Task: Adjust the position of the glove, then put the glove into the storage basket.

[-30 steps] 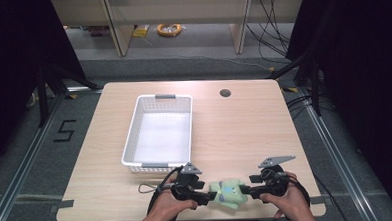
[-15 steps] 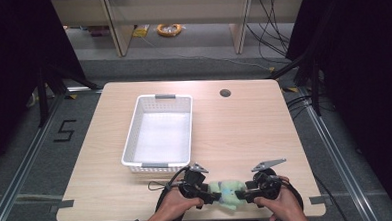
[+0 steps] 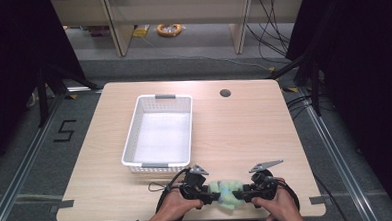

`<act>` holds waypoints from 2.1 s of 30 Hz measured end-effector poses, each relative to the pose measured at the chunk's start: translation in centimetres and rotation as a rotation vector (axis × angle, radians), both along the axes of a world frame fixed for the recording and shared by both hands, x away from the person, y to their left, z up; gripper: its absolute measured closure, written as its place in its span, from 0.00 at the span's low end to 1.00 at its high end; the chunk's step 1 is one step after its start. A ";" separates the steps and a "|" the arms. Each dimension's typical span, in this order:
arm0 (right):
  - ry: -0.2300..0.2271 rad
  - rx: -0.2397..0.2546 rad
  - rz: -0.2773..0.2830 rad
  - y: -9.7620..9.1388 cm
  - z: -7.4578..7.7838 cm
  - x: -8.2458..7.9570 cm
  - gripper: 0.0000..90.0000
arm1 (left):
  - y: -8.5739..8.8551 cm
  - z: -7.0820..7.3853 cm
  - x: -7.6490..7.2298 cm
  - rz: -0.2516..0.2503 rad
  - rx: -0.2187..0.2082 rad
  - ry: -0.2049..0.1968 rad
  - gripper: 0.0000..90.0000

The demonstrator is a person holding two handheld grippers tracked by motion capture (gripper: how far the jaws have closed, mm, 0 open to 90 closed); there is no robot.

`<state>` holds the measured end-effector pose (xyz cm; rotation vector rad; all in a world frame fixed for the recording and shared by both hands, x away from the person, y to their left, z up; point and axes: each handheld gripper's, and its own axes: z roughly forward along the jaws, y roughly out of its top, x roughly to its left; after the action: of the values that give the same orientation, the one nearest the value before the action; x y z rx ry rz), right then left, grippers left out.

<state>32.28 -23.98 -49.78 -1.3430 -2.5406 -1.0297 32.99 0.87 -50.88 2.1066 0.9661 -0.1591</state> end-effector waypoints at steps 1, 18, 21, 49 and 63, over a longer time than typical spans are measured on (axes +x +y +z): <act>0.000 0.007 0.003 0.0 0.0 0.0 0.70 | 0.1 0.0 0.0 0.003 -0.006 0.013 0.66; -0.043 0.051 0.033 -0.3 0.7 -0.3 0.84 | 0.3 1.0 -0.3 -0.007 -0.038 -0.034 0.81; -0.068 0.066 0.038 -0.5 1.1 -0.4 0.85 | 0.5 1.7 -0.2 -0.014 -0.046 -0.043 0.81; -0.124 0.087 0.045 -0.3 3.0 -0.1 0.84 | 1.1 3.2 0.0 -0.014 -0.068 -0.076 0.81; -0.157 0.117 0.072 1.4 6.9 1.9 0.84 | 3.4 7.6 0.9 0.029 -0.081 -0.144 0.81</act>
<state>34.18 -22.54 -42.88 -1.1757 -2.5693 -1.2948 33.86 4.26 -43.31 2.0004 0.8895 -0.0311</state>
